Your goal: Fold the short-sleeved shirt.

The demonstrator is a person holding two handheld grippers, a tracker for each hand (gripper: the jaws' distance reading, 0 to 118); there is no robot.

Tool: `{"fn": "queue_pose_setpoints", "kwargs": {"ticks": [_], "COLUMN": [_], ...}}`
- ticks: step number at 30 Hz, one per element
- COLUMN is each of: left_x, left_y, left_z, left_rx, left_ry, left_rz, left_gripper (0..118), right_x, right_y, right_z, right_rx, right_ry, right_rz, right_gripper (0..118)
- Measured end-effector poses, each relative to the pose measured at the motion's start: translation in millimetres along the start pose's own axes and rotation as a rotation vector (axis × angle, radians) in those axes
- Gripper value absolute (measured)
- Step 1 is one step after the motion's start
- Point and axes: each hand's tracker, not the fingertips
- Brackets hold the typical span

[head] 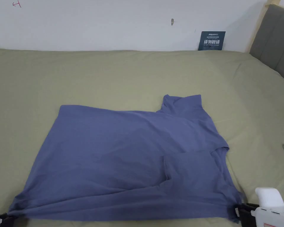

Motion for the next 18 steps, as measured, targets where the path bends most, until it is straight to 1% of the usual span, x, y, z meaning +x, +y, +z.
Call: {"fn": "queue_pose_setpoints", "kwargs": {"ticks": [1,2,4,5,9,12,15,18], "left_x": [0,0,0,0,3,9,17,24], "left_y": [3,6,12,19,54,92,129,163], "left_z": [-1,-1,2,3,11,9,1,-16], "left_rx": [0.0,-0.003,0.002,0.004,0.022,0.034,0.027,0.023], "left_ry": [0.001,-0.002,-0.014,-0.018,-0.066,-0.093,-0.109,-0.108], "left_rz": [0.001,0.001,-0.008,-0.014,-0.014,-0.035,-0.054,-0.056], "left_gripper": [3,3,3,3,3,3,3,3], "right_x": [4,5,3,2,-1,-5,-3,0], "right_y": [6,10,13,20,54,88,123,152], "right_z": [1,5,15,21,33,28,10,-11], "right_rx": [-0.037,-0.038,-0.002,0.02,0.066,0.087,0.087,0.068], "right_ry": [0.023,0.038,0.012,0.015,0.021,0.025,0.015,0.019], "right_rz": [-0.011,-0.022,0.018,0.03,0.037,0.046,0.052,0.021], "right_gripper": [4,4,4,4,4,4,4,4]}}
